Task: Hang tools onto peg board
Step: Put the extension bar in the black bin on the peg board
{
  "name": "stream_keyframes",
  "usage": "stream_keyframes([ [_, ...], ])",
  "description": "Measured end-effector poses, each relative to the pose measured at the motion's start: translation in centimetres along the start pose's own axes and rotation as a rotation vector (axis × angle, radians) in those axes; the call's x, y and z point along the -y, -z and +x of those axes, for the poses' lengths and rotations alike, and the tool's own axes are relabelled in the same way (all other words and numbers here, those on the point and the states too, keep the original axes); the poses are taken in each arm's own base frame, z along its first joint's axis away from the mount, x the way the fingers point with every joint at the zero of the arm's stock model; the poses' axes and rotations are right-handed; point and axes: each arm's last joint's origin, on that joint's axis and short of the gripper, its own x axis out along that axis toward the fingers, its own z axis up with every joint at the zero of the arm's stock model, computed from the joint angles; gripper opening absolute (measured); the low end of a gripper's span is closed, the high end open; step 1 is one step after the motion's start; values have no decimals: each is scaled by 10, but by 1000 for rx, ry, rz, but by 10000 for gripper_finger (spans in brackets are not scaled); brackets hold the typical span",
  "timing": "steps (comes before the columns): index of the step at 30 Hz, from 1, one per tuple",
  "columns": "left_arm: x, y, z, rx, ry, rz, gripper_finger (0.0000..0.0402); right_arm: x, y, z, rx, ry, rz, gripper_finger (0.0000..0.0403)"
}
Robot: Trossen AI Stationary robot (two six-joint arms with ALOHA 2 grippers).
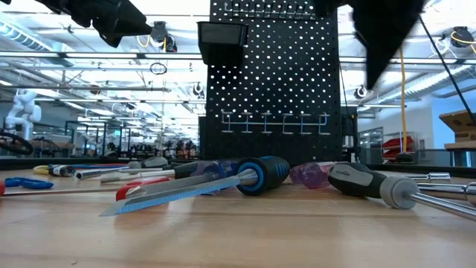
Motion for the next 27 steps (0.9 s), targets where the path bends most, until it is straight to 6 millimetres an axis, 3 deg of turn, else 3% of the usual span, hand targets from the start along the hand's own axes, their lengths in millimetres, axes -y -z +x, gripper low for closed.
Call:
stream_keyframes([
  [11,0,0,0,1,0,-8,127,51,49,56,76,-183,234,158],
  [16,0,0,0,1,0,-7,127,56,65,88,102,-252,286,156],
  [20,0,0,0,1,0,-7,127,57,76,110,59,-202,269,156],
  [27,0,0,0,1,0,-6,127,53,78,123,45,-170,251,147],
])
